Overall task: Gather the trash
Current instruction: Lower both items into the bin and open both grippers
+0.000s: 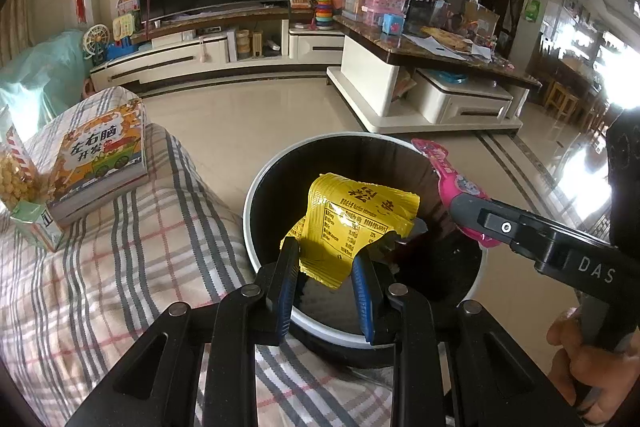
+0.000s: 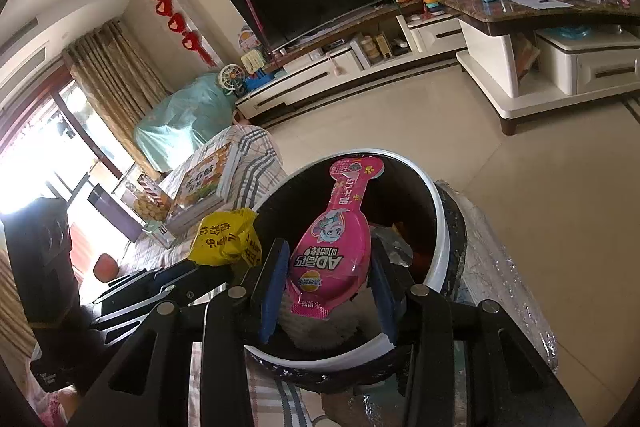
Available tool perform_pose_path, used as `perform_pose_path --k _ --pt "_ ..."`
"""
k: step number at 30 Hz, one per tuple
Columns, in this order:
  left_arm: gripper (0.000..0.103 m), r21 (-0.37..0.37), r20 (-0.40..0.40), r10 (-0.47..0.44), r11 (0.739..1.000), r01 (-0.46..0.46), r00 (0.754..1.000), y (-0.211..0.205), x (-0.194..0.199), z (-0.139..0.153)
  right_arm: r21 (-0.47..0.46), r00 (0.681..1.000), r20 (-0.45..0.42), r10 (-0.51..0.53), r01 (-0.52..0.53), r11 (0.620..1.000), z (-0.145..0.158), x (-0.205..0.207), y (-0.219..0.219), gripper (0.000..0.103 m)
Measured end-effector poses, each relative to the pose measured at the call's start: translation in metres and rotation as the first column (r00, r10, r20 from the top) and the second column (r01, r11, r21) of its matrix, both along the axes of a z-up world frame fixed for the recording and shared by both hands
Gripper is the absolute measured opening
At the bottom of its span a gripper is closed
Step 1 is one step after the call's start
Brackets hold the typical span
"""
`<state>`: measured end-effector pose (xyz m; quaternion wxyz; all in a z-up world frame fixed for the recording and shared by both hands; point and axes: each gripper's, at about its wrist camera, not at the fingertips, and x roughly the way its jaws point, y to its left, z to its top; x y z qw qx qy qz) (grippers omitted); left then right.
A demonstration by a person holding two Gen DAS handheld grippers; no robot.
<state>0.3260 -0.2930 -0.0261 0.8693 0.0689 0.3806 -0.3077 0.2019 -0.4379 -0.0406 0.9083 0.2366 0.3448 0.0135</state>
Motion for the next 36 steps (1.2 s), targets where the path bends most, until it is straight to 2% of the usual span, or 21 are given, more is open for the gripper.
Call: perform_pose_path --k 36 --pt "0.025 0.017 -0.025 -0.008 1.000 0.009 1.000 -0.013 0.011 -0.003 -0.001 1.000 -0.028 0.011 -0.011 1.000 -0.005 0.011 -0.005 0.041"
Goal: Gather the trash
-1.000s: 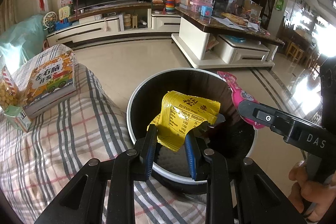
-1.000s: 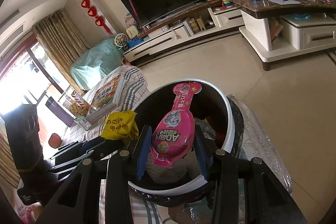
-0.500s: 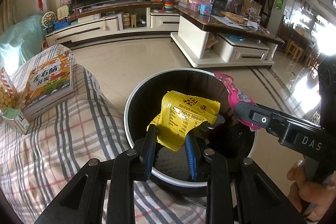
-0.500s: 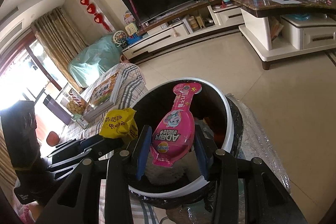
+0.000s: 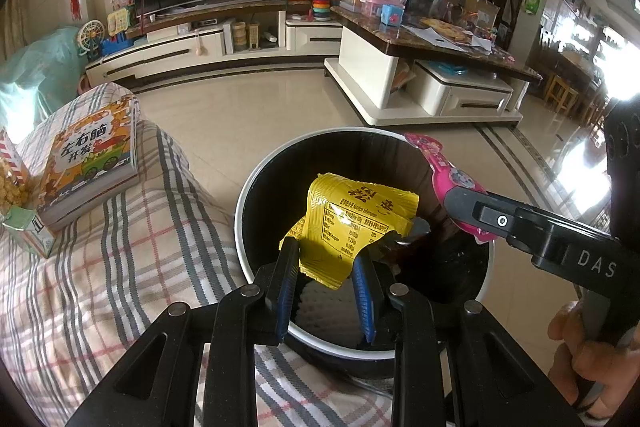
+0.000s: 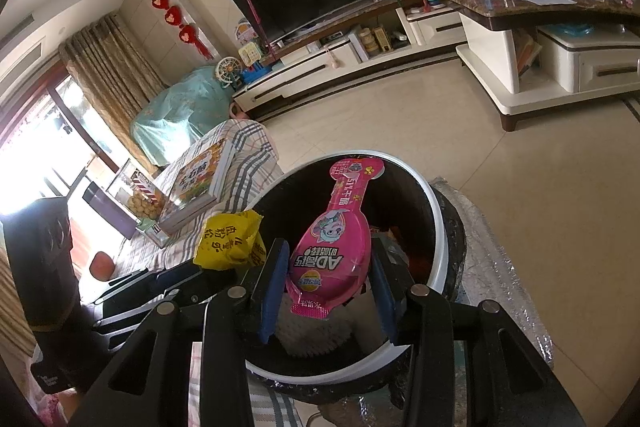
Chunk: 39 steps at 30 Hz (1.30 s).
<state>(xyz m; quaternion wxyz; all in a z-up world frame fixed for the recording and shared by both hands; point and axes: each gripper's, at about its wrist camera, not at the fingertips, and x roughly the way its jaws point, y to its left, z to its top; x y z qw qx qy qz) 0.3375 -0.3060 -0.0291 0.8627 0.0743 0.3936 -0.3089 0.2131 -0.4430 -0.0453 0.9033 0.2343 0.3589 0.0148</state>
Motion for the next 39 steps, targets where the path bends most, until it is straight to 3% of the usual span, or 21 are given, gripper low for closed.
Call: perform_pose_path --k 4,6,8,12,16,18,26,33,39 --pt "0.033 0.018 0.000 0.000 1.000 0.000 1.000 -0.001 0.000 0.000 0.001 1.000 0.001 -0.004 0.004 1.000 0.000 0.002 0.000 0.043" --pt "0.050 0.022 0.015 0.007 1.000 -0.007 1.000 0.001 -0.002 0.002 0.013 1.000 0.003 -0.009 0.009 1.000 0.000 0.002 -0.002 0.044" --pt "0.057 0.017 0.024 0.025 1.000 -0.025 0.999 0.006 -0.004 0.004 0.024 1.000 0.004 -0.017 0.017 1.000 0.001 0.000 -0.002 0.049" --pt "0.058 0.002 0.019 0.045 0.999 -0.045 0.999 0.018 -0.009 0.006 0.039 1.000 0.015 -0.024 0.023 0.999 0.006 -0.007 0.000 0.058" --pt "0.061 -0.048 0.011 0.086 0.995 -0.085 0.996 0.041 -0.022 0.007 0.036 0.999 0.039 -0.022 0.021 0.999 0.013 -0.019 0.009 0.076" --pt "0.061 -0.069 0.002 0.105 0.992 -0.104 0.995 0.055 -0.032 0.006 0.035 0.998 0.053 -0.020 0.019 0.999 0.015 -0.027 0.017 0.080" --pt "0.080 -0.152 0.016 0.174 0.974 -0.170 0.985 0.115 -0.088 0.005 0.029 0.995 0.104 -0.006 0.003 1.000 0.028 -0.062 0.050 0.087" --pt "0.083 -0.164 0.045 0.242 0.959 -0.232 0.969 0.159 -0.139 -0.001 -0.011 0.986 0.165 0.024 -0.023 1.000 0.036 -0.097 0.086 0.092" --pt "0.083 -0.198 0.117 0.301 0.941 -0.274 0.947 0.190 -0.179 0.009 -0.070 0.987 0.158 0.030 -0.019 0.997 0.033 -0.115 0.111 0.093"
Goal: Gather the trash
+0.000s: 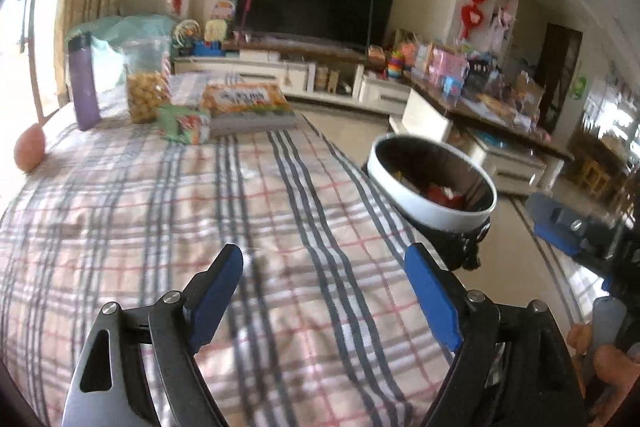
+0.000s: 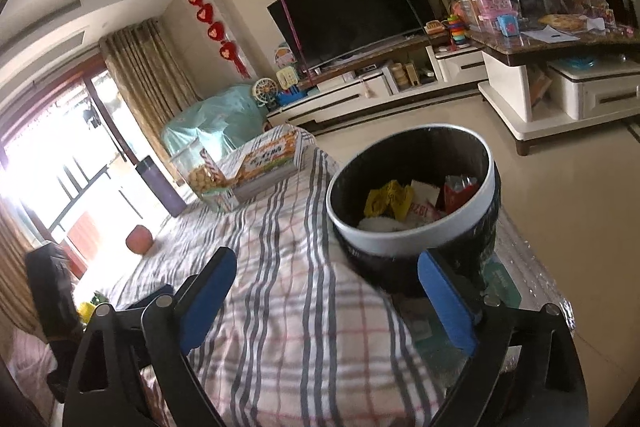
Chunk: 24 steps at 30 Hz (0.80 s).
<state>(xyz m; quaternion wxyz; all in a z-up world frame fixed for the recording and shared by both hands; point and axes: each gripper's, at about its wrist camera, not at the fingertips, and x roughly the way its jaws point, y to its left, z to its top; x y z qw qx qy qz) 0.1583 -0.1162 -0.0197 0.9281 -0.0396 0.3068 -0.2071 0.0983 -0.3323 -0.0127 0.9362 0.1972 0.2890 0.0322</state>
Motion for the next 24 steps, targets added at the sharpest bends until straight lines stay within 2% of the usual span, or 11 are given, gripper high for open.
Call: perform_pose_path --k 2,5,6,10,15,19,24 --pt "0.086 -0.015 0.051 0.017 1.000 -0.016 0.999 0.009 -0.016 0.012 -0.040 1.000 0.023 0.003 -0.002 0.999 0.009 -0.007 0.008 0.093" --pt "0.102 -0.030 0.140 0.070 0.997 -0.067 0.988 0.023 -0.040 0.028 -0.106 0.996 0.093 -0.014 0.024 0.994 0.031 -0.020 0.019 0.096" --pt "0.102 -0.031 0.164 0.088 0.996 -0.084 0.983 0.026 -0.047 0.030 -0.144 0.989 0.143 -0.030 0.051 0.988 0.042 -0.029 0.024 0.103" --pt "0.102 0.018 0.236 0.142 0.988 -0.151 0.961 0.030 -0.073 0.034 -0.274 0.962 0.268 -0.054 0.130 0.953 0.059 -0.052 0.044 0.103" --pt "0.102 0.028 0.302 0.175 0.981 -0.193 0.937 0.030 -0.098 0.030 -0.344 0.949 0.308 -0.060 0.170 0.923 0.050 -0.061 0.060 0.103" --pt "0.102 0.028 0.318 0.198 0.976 -0.218 0.927 0.025 -0.112 0.021 -0.333 0.945 0.315 -0.085 0.195 0.922 0.036 -0.065 0.062 0.103" --pt "0.102 0.037 0.334 0.202 0.973 -0.227 0.920 0.024 -0.111 0.006 -0.335 0.948 0.299 -0.111 0.213 0.918 0.016 -0.068 0.059 0.103"
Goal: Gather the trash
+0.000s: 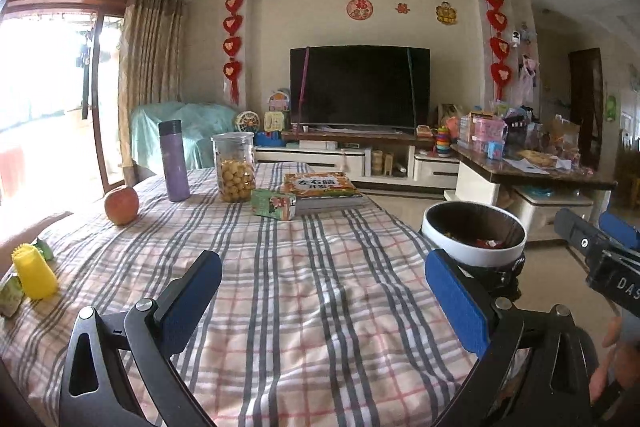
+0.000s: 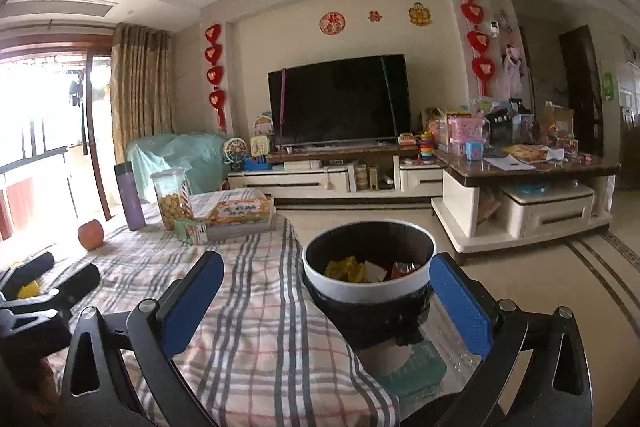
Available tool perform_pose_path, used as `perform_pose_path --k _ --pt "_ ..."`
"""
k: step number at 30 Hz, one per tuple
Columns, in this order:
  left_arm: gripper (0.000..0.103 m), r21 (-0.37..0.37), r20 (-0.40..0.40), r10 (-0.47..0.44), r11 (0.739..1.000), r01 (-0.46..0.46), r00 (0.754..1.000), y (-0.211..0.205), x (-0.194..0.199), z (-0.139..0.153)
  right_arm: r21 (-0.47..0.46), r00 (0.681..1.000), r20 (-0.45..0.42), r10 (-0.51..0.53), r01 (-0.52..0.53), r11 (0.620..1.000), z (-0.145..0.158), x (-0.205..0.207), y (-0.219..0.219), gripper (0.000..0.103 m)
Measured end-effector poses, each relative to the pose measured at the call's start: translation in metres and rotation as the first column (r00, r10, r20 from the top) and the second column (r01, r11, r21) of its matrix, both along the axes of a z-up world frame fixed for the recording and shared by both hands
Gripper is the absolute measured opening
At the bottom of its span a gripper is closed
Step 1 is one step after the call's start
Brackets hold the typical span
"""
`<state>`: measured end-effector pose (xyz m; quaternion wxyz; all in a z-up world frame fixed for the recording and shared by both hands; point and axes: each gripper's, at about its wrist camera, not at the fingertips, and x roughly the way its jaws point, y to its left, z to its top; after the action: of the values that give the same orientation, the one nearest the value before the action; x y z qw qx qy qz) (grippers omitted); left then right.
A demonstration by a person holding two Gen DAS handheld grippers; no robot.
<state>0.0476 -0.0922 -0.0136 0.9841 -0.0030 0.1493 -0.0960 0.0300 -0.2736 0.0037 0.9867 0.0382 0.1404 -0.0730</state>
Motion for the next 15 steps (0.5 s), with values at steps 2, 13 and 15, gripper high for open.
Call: perform_pose_path --k 2,13,15 --pt "0.102 0.000 0.000 0.001 1.000 -0.001 1.000 0.0007 -0.0005 -0.0033 0.006 1.000 -0.012 -0.002 0.002 1.000 -0.0044 0.0009 -0.0013 0.103" --pt "0.102 -0.003 -0.004 0.011 1.000 -0.011 1.000 0.0062 0.0044 -0.0058 0.006 1.000 -0.024 0.008 -0.008 1.000 -0.0092 0.0010 -0.0007 0.103" --pt "0.102 -0.004 0.000 0.010 1.000 -0.010 1.000 0.0063 0.0043 -0.0054 0.006 1.000 -0.025 0.010 -0.010 1.000 -0.0099 0.0004 -0.0003 0.103"
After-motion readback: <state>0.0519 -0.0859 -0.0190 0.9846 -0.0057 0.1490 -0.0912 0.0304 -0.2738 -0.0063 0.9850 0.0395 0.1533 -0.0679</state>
